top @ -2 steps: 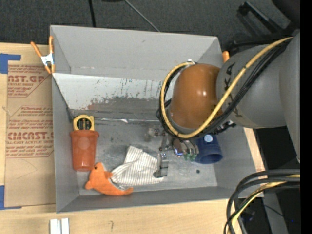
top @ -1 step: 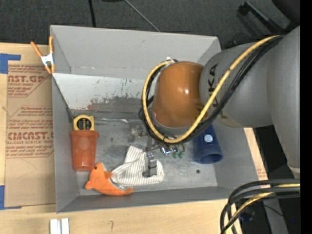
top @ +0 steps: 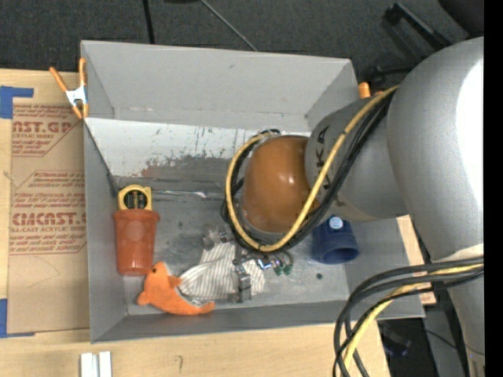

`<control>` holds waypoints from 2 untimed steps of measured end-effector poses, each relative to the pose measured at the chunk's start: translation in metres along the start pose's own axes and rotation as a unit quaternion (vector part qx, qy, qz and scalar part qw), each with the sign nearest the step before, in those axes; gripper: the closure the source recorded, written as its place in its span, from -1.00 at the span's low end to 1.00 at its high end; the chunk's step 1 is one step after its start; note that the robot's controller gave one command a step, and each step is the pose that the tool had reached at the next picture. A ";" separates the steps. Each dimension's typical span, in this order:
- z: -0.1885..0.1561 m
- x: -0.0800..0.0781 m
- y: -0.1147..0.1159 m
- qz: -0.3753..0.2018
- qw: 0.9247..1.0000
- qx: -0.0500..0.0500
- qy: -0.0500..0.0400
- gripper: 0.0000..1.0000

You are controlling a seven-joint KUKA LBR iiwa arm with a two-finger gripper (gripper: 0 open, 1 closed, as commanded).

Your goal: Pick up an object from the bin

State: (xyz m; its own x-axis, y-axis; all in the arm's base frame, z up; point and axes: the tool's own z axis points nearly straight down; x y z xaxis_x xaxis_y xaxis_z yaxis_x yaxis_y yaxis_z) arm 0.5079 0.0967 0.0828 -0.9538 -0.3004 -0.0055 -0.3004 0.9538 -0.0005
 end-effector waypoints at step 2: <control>0.012 -0.014 0.021 -0.102 0.995 -0.001 0.001 1.00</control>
Offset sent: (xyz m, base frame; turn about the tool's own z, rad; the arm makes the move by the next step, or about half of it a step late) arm 0.0000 0.0000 0.0000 0.0000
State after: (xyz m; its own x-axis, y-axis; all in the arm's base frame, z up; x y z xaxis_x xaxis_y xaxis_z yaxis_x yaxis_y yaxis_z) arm 0.5148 0.1214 0.0706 -0.8731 -0.4876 -0.0042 -0.4876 0.8731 0.0000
